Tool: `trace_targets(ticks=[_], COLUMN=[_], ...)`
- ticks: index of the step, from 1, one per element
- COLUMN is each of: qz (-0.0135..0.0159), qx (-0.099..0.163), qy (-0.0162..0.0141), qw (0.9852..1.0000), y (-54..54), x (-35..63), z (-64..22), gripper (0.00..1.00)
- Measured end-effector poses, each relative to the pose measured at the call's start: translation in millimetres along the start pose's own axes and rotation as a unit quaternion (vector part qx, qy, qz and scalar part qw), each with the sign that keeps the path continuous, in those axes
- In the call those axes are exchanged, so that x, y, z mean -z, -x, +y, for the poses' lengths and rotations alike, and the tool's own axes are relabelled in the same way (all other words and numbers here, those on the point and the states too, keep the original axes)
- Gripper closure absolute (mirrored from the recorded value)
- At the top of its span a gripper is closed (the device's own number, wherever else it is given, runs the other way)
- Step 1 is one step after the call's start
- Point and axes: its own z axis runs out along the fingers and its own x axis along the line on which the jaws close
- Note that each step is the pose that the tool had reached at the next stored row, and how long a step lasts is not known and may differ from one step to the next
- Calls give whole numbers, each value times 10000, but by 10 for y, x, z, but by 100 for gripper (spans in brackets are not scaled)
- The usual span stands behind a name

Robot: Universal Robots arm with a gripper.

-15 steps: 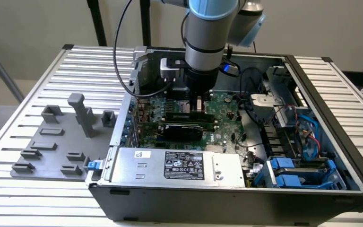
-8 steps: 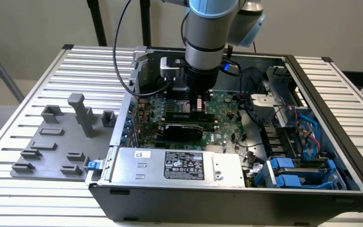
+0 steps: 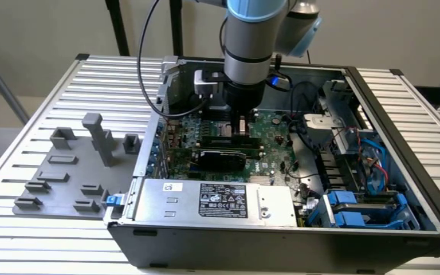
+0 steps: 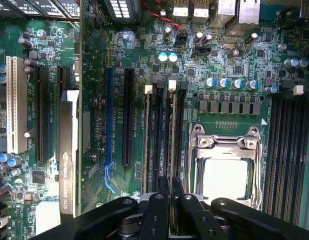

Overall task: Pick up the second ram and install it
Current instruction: 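Insert the second ram into the second slot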

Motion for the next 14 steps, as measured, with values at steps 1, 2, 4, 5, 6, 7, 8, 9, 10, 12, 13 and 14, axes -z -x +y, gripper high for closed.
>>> trace_targets(ticks=[1,2,4,5,6,7,8,9,10,12,13,14], qz=[0,1,2,2,3,4,4,4,4,4,4,4], qx=[0,0,1,1,1,1,2,1,1,1,1,1], qy=[-4,-6,-11,-14,-16,-18,-18,-19,-20,-20,-20,-20], qw=[10000,10000,10000,10000,10000,10000,10000,10000,10000,10000,10000,10000], y=[0,0,-1,0,0,0,-1,-1,-1,0,1,2], x=[-1,-2,-6,-9,-13,-16,-19,-22,-25,-31,-34,-36], z=[3,7,18,24,29,31,32,34,36,37,36,36], gripper=[86,86,86,86,86,86,86,86,86,86,86,86])
